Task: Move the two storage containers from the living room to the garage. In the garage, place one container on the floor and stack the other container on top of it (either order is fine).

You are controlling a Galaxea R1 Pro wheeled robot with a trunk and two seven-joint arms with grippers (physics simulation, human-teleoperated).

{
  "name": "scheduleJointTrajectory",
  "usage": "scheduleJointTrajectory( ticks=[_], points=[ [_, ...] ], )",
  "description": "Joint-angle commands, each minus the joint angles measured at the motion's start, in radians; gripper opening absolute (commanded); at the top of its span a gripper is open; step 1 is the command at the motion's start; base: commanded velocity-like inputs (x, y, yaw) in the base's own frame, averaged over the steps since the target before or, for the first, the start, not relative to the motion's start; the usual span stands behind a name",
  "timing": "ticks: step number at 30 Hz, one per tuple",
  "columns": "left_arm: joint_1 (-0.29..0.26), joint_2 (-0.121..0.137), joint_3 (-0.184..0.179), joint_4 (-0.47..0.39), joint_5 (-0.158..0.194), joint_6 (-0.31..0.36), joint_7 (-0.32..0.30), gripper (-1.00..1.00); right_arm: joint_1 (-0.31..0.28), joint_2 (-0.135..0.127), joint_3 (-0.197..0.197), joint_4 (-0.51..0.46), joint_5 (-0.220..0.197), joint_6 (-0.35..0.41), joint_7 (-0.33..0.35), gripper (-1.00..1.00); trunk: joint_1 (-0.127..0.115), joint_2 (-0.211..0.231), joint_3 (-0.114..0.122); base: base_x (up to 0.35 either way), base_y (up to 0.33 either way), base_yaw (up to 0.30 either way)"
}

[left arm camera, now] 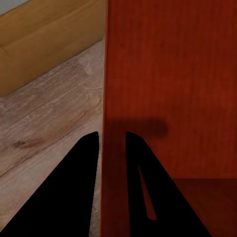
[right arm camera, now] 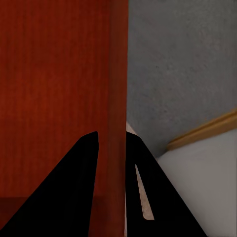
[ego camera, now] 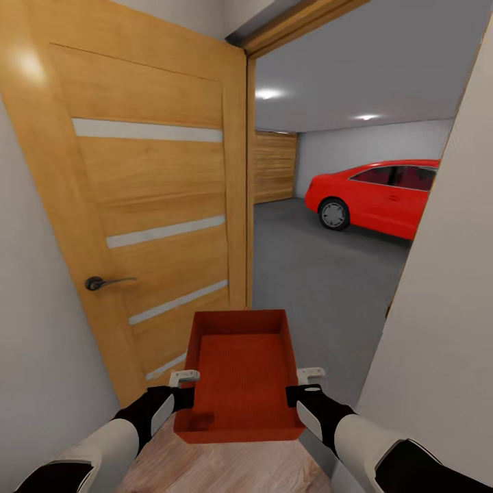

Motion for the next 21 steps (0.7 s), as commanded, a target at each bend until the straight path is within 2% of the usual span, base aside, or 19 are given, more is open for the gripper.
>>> scheduleJointTrajectory(
  ticks=[1,8,18,21],
  points=[
    [0.0,-0.001,0.002,-0.004,-0.024,-0.018,0.01,-1.0,0.0,0.002,0.037,0.0,-0.035,0.006,0.001,-1.0,0.001,-0.001,-0.001,0.221,0.225,-0.005],
    [0.0,0.0,0.002,-0.004,-0.024,-0.019,0.01,-1.0,0.0,0.002,0.038,0.0,-0.034,0.007,0.001,-1.0,0.001,-0.001,-0.001,0.206,0.202,-0.017],
    [0.0,0.0,0.002,-0.004,-0.024,-0.019,0.01,-1.0,0.0,0.002,0.037,0.0,-0.034,0.007,0.001,-1.0,0.001,-0.001,0.006,0.012,0.01,-0.206],
    [0.0,0.0,0.002,-0.004,-0.024,-0.019,0.01,-1.0,0.0,0.002,0.037,0.0,-0.034,0.007,0.001,-1.0,0.001,-0.001,0.007,0.0,0.0,-0.088]
  ],
)
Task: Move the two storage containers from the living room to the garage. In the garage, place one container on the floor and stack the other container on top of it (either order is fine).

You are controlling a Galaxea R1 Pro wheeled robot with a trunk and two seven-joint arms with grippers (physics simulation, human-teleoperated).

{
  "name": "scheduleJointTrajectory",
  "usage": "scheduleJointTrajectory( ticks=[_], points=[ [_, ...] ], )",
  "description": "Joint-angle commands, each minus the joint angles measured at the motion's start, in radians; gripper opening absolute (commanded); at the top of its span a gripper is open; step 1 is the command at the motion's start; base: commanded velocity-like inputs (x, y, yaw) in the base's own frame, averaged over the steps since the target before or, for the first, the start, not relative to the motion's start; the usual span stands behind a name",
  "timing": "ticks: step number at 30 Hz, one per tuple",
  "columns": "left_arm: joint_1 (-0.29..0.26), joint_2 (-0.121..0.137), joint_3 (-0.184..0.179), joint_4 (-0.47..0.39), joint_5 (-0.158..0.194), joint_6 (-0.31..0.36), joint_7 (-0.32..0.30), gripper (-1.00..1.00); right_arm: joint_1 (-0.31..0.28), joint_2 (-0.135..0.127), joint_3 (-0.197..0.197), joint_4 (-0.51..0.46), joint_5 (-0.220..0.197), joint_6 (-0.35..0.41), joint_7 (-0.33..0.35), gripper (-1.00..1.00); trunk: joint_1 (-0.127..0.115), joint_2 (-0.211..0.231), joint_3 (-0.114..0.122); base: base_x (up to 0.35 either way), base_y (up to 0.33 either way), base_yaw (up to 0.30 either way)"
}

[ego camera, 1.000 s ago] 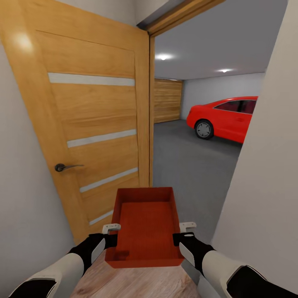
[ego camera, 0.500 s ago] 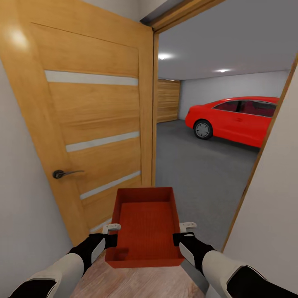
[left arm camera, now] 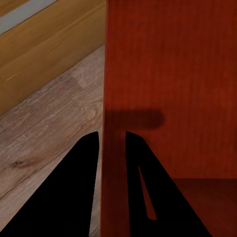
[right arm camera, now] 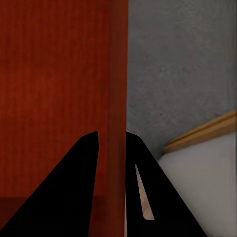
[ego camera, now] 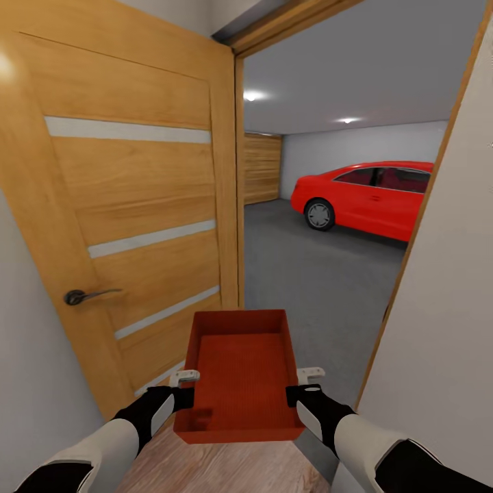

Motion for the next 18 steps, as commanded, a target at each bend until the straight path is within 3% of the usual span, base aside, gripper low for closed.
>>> scheduleJointTrajectory(
  ticks=[1,10,18],
  points=[
    [0.0,0.0,0.002,-0.004,-0.024,-0.02,0.01,-1.0,0.001,0.002,0.037,-0.001,-0.034,0.006,0.002,-1.0,0.0,-0.001,0.0,0.0,0.0,-0.037],
    [0.0,-0.001,0.002,-0.004,-0.024,-0.02,0.01,-1.0,0.001,0.002,0.038,-0.001,-0.035,0.005,0.002,-1.0,0.0,-0.001,0.0,0.0,0.0,-0.019],
    [0.0,0.0,0.002,-0.004,-0.024,-0.02,0.01,-1.0,0.001,0.002,0.037,-0.001,-0.034,0.006,0.002,-1.0,0.0,-0.001,0.0,0.0,0.0,-0.212]
  ],
)
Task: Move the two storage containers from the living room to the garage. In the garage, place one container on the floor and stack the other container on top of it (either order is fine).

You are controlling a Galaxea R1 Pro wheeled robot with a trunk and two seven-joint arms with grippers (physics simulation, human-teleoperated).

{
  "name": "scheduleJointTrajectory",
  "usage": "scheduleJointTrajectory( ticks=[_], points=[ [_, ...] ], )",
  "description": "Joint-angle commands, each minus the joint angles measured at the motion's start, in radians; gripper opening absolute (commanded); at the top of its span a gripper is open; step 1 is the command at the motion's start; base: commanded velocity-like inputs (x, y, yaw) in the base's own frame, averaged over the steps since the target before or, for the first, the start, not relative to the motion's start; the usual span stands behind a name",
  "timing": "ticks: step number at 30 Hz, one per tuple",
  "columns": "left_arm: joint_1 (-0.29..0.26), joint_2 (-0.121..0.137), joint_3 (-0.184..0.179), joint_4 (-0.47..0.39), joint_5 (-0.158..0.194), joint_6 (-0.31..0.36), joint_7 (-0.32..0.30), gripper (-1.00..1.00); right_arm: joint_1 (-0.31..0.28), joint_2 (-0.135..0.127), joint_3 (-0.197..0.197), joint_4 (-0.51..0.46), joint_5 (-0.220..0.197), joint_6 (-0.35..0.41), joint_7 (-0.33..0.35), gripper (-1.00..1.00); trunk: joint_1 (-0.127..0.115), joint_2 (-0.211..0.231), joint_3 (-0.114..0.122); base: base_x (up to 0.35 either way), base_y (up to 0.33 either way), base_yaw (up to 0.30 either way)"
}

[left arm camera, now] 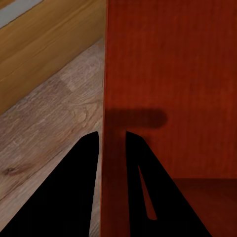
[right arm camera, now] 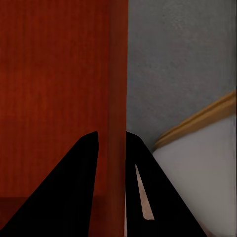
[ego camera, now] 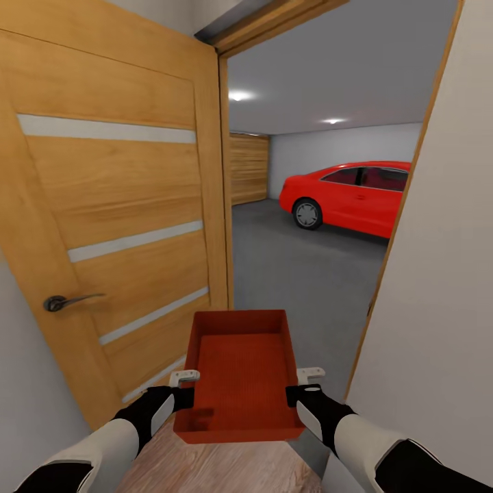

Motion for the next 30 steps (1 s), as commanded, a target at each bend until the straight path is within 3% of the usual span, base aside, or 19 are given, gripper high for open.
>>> scheduleJointTrajectory(
  ticks=[1,8,21,30],
  points=[
    [0.0,0.0,0.001,-0.004,-0.024,-0.019,0.01,-1.0,0.0,0.002,0.037,0.0,-0.034,0.006,0.002,-1.0,0.0,-0.001,0.0,0.0,0.0,-0.242],
    [0.0,-0.001,0.001,-0.004,-0.024,-0.019,0.01,-1.0,0.0,0.002,0.036,0.0,-0.034,0.006,0.002,-1.0,0.0,-0.001,0.0,0.0,0.0,-0.189],
    [0.0,-0.001,0.001,-0.004,-0.024,-0.019,0.01,-1.0,0.0,0.002,0.037,0.0,-0.034,0.006,0.002,-1.0,0.0,-0.001,0.0,0.139,0.126,-0.01],
    [0.0,-0.001,0.001,-0.005,-0.024,-0.019,0.01,-1.0,0.0,0.002,0.036,0.0,-0.034,0.006,0.002,-1.0,0.0,-0.001,0.0,0.017,0.015,0.0]
  ],
)
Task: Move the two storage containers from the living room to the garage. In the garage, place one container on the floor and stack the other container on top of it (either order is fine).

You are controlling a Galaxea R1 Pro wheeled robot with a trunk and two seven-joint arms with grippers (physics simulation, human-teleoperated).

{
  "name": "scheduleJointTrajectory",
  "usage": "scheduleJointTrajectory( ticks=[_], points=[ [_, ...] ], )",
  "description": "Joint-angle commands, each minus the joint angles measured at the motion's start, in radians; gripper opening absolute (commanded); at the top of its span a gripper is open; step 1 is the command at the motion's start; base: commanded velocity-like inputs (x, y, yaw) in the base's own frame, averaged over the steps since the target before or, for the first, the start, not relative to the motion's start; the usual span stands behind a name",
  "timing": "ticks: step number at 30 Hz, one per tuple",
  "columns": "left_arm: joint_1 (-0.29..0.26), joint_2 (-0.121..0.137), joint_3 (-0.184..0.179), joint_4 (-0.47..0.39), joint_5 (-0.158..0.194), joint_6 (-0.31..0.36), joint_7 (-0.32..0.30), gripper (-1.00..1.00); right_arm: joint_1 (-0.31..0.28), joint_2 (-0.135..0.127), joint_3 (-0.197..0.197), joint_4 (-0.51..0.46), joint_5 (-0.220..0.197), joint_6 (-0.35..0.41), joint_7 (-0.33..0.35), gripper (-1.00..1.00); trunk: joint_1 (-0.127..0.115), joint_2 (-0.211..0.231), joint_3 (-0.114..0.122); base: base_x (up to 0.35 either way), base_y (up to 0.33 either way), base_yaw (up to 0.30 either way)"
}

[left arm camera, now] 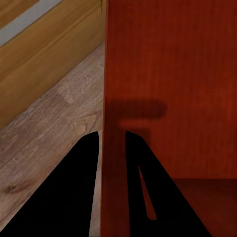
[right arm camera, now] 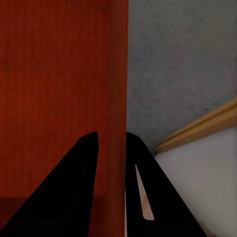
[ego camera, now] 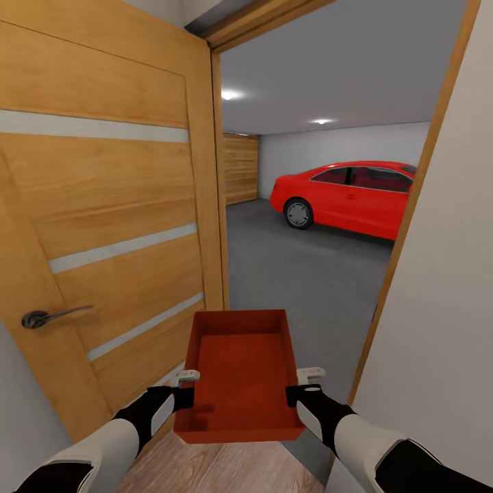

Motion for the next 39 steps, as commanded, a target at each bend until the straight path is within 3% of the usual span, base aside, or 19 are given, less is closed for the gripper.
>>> scheduleJointTrajectory(
  ticks=[1,12,27,39],
  points=[
    [0.0,-0.001,0.002,-0.004,-0.024,-0.02,0.01,-1.0,0.001,0.002,0.037,-0.001,-0.034,0.006,0.001,-1.0,0.0,-0.001,0.0,0.0,0.0,0.0],
    [0.0,-0.001,0.001,-0.004,-0.025,-0.02,0.01,-1.0,0.001,0.002,0.037,-0.001,-0.034,0.006,0.0,-1.0,0.0,-0.001,0.0,0.0,0.0,-0.014],
    [0.0,-0.001,0.001,-0.004,-0.024,-0.02,0.008,-1.0,0.001,0.002,0.037,-0.001,-0.034,0.005,0.0,-1.0,0.0,-0.001,0.0,0.005,0.005,-0.212],
    [0.0,0.0,0.002,-0.004,-0.025,-0.02,0.007,-1.0,0.001,0.003,0.037,-0.001,-0.034,0.006,0.001,-1.0,0.0,-0.001,0.0,0.208,0.183,-0.024]
  ],
)
